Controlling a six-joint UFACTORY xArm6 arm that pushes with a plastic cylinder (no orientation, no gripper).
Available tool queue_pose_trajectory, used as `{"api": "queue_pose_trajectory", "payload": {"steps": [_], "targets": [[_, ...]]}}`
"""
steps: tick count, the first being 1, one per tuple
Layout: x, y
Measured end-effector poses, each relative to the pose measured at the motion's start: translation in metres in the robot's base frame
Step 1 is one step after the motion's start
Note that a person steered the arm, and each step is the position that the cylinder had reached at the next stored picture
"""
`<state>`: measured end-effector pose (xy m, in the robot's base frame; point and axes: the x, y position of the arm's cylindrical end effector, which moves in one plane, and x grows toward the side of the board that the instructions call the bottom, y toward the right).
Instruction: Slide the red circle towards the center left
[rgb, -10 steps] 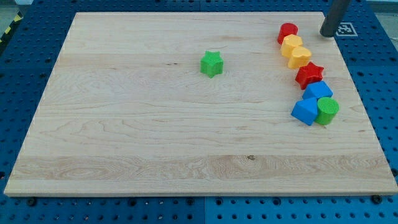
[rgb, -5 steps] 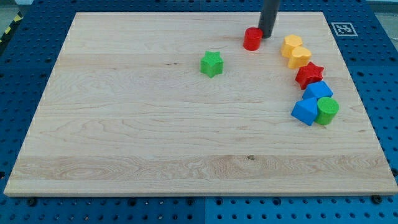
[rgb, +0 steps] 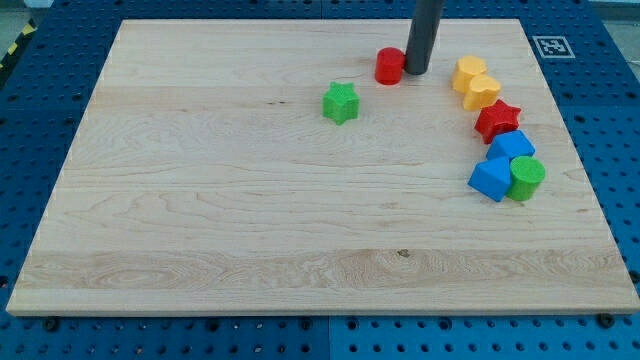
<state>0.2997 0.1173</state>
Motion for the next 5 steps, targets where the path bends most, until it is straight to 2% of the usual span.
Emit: {"api": "queue_pose_trajectory", "payload": {"steps": [5], "targets": [[-0.001,-0.135]]}}
